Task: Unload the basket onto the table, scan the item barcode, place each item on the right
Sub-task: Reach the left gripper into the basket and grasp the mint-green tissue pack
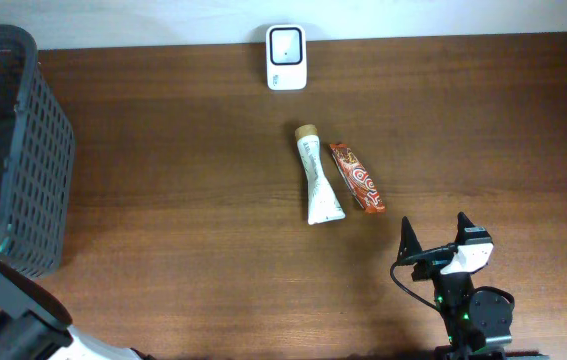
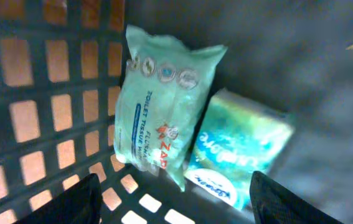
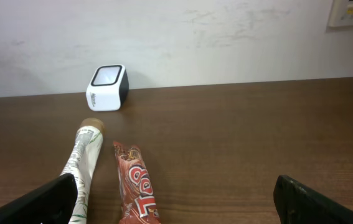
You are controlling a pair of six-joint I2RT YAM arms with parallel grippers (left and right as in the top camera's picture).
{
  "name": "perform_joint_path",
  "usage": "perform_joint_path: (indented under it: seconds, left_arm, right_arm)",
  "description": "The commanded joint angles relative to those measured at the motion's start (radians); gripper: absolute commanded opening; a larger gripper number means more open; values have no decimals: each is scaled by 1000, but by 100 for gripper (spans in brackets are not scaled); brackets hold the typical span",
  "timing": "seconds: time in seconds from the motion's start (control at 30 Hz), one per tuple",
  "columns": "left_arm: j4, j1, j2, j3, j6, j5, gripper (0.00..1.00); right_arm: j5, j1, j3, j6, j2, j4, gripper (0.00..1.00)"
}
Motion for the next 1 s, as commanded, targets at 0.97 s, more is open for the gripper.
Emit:
perform_joint_path:
  seconds: [0.97]
  left_arm:
    - [142, 95, 135, -11, -50, 116, 63]
  right_arm:
    - [-12, -7, -5, 4, -3, -4, 99]
